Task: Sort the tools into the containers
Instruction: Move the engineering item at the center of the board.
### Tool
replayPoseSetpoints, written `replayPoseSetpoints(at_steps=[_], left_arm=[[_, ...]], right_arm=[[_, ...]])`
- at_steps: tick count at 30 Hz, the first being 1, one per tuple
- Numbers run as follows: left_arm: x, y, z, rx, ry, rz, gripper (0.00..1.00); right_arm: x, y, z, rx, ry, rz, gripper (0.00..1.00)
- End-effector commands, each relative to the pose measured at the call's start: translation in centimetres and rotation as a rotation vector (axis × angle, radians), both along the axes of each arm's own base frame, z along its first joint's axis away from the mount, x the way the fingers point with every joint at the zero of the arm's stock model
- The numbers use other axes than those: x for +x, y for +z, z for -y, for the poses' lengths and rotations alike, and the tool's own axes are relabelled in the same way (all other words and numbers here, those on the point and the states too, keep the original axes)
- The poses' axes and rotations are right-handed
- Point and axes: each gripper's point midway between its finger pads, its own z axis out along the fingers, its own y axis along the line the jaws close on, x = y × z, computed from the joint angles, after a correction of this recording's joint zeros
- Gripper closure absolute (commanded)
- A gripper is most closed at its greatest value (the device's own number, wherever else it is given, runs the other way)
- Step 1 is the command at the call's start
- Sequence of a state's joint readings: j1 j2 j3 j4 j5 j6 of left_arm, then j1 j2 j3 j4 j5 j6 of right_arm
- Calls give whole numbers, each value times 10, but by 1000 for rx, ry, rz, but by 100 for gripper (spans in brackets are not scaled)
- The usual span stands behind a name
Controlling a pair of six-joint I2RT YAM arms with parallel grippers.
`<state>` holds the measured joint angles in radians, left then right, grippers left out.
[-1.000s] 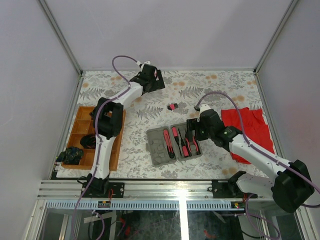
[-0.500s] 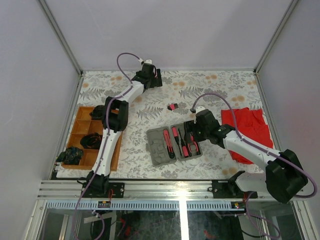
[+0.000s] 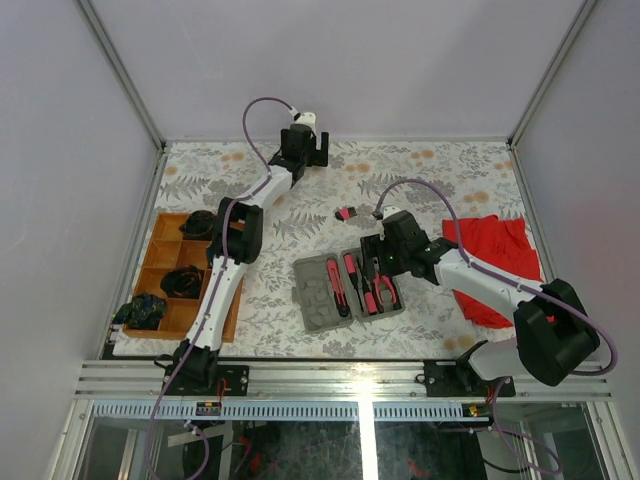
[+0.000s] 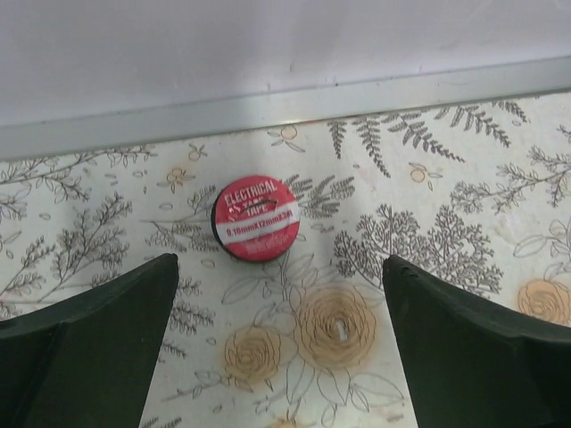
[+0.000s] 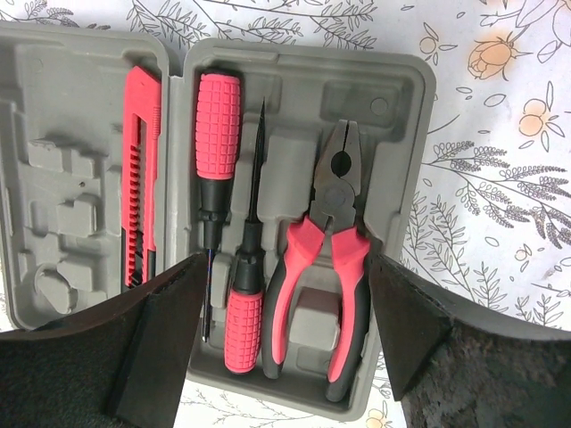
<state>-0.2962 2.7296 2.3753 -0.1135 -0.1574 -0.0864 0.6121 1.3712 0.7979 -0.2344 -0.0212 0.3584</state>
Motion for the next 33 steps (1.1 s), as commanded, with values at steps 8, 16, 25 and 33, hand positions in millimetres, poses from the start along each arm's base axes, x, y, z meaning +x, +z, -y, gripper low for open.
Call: replayPoseSetpoints(at_steps=[8, 16, 25, 33], left_arm=[[43, 38, -13, -35, -38, 230, 9], [51, 46, -15, -71, -49, 283, 16], [21, 69, -4, -207, -107, 205, 19], [-8, 95, 1, -295, -103, 112, 20]], right_arm=[[24, 15, -16, 18, 27, 40, 20], [31, 5, -20, 14, 29, 10, 21], [54, 25, -15, 43, -59, 87, 25], [74, 47, -5, 60, -127, 140, 32]])
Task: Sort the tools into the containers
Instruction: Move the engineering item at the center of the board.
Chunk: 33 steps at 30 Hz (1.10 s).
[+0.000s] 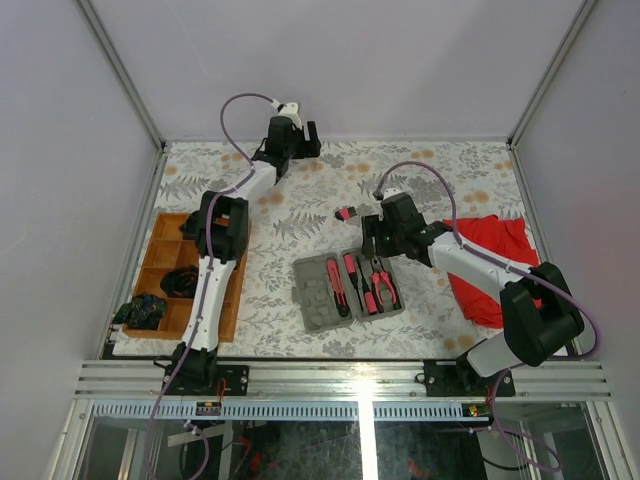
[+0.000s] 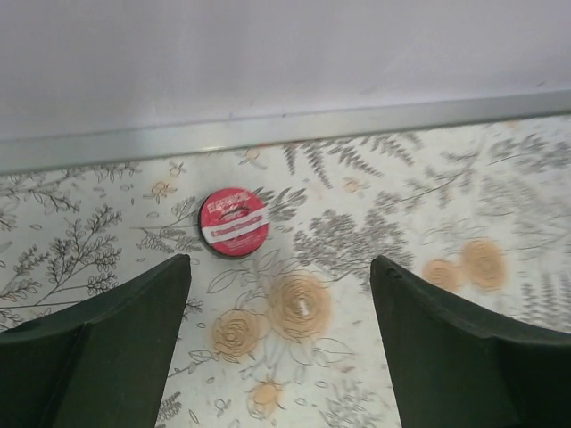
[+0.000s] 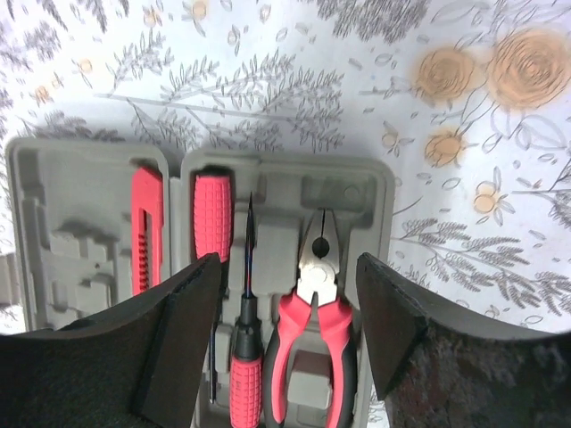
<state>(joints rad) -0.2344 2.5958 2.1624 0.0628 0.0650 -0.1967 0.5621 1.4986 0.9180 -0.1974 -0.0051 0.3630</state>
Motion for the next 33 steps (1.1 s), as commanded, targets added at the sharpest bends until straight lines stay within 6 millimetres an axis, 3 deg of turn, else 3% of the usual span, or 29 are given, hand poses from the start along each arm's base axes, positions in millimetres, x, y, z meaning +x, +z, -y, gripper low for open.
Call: replayPoseSetpoints(at_steps=[1, 4, 7, 13, 22, 27, 33], left_arm=[[-3, 61, 2, -86, 7, 52, 20], [3, 59, -5, -70, 47, 36, 18], [18, 38, -10, -55, 66, 13, 18], [33, 32, -17, -145, 55, 56, 22], [35, 59, 7, -310, -79, 148, 29], [32, 61, 16, -408, -94, 130, 38], [33, 45, 19, -530, -51, 68, 56]], right_arm=[[33, 42, 2, 57, -67, 112, 33], [44, 53, 2, 76, -65, 117, 34], [49, 62, 0, 95, -56, 140, 35], [43, 55, 0, 105, -40, 122, 35], [40, 39, -2, 112, -36, 82, 38], [39, 37, -2, 112, -35, 75, 39], [37, 35, -1, 117, -37, 67, 40]])
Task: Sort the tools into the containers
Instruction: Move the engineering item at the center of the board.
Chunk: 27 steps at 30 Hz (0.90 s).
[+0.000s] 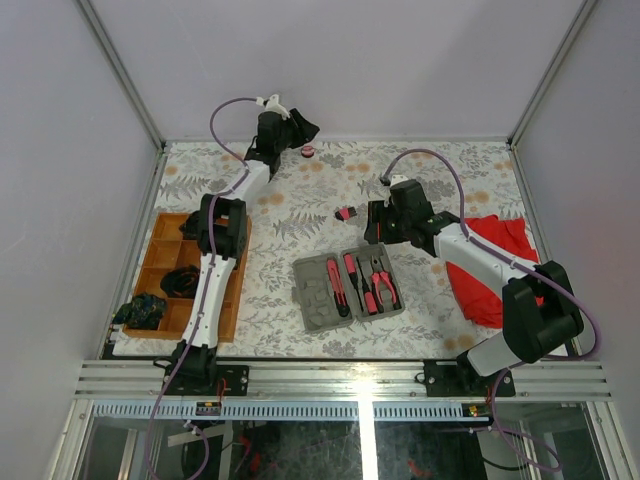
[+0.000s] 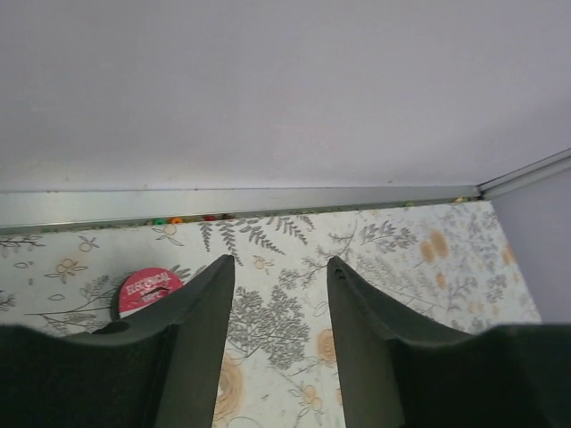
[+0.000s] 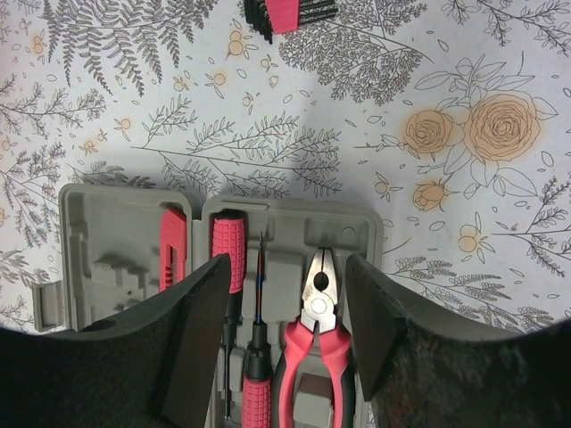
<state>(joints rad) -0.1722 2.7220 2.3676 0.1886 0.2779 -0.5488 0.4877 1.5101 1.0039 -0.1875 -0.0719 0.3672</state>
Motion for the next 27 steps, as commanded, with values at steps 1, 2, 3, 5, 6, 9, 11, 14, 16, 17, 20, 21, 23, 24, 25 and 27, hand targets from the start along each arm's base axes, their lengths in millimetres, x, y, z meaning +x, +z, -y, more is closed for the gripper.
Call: replayPoseSetpoints(at_steps=[1, 2, 3, 5, 6, 9, 11, 14, 16, 17, 20, 21, 23, 24, 25, 27], left_arm=[[4, -3, 8, -136, 12, -5, 58], [5, -5, 6, -154, 29, -18, 61], [6, -8, 5, -173, 45, -34, 65], [9, -12, 3, -216, 82, -66, 71], [9, -15, 2, -227, 97, -82, 74], [11, -24, -1, -257, 135, -121, 82], [11, -29, -1, -256, 154, -136, 85], [12, -38, -4, -245, 190, -156, 88], [12, -42, -6, -244, 209, -169, 90], [13, -44, -8, -243, 218, -173, 90], [13, -48, -10, -243, 241, -183, 91], [13, -51, -11, -242, 246, -188, 91], [14, -54, -13, -236, 262, -204, 91], [15, -55, -15, -231, 270, -208, 91], [15, -56, -16, -228, 276, -214, 92], [14, -60, -16, -224, 283, -227, 92]], right_arm=[[5, 4, -2, 30, -5, 19, 40], [4, 4, -1, 29, -6, 20, 40], [4, 3, -1, 29, -6, 18, 40], [4, 2, -1, 29, -7, 15, 40], [3, 2, -1, 30, -7, 13, 41], [3, 0, -1, 30, -6, 9, 41], [2, -1, -2, 30, -4, 6, 41], [2, -1, -1, 32, -4, 5, 41], [1, -3, 0, 29, -6, 1, 42], [1, -3, 0, 29, -6, 2, 42], [0, -4, 2, 26, -7, -1, 42], [0, -4, 2, 26, -7, -1, 42], [-1, -5, 3, 24, -9, -2, 42], [0, -5, 3, 24, -10, -2, 42], [0, -5, 4, 24, -11, -3, 42], [-1, -6, 4, 23, -12, -4, 42]])
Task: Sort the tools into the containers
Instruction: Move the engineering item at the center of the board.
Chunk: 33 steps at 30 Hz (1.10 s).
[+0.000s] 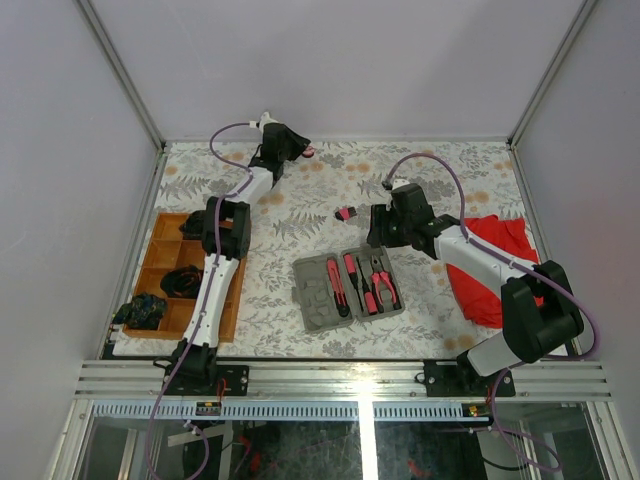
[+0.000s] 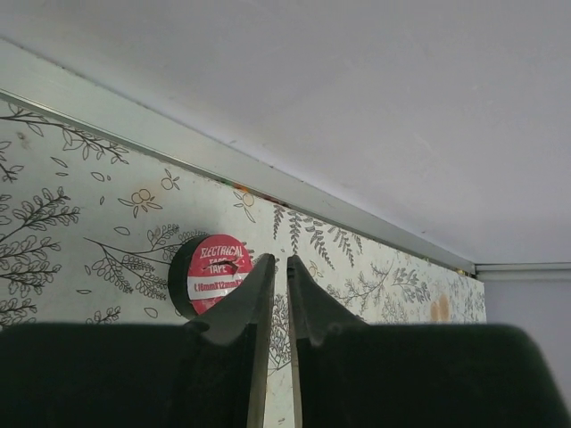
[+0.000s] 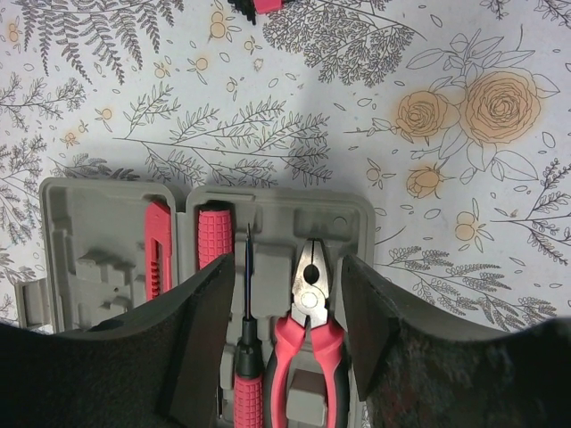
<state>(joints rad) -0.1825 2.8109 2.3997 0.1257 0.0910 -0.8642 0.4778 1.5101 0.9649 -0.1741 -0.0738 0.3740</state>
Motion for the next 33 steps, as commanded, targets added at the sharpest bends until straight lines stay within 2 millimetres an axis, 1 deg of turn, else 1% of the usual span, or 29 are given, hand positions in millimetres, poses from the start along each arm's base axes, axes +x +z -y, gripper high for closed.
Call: replayPoseSetpoints(at_steps=[1, 10, 16, 21, 24, 31, 33], left_arm=[[4, -5, -4, 4, 43, -18, 91], [0, -25, -1, -22, 43, -75, 93], [-1, -33, -3, -25, 59, -99, 94], [-4, -34, -6, -17, 64, -127, 95], [-9, -35, -8, -4, 68, -158, 96], [-27, -37, -10, 19, 56, -234, 100], [-33, -37, -7, 18, 35, -253, 100]], right_arm=[[4, 6, -2, 29, 1, 20, 43], [3, 3, 1, 25, -2, 13, 43], [3, 1, 3, 27, -5, 9, 44], [2, 1, 3, 28, -5, 7, 44], [2, 1, 3, 31, -5, 8, 44], [1, 2, 4, 37, -8, 10, 45], [0, 3, 4, 40, -9, 11, 45]])
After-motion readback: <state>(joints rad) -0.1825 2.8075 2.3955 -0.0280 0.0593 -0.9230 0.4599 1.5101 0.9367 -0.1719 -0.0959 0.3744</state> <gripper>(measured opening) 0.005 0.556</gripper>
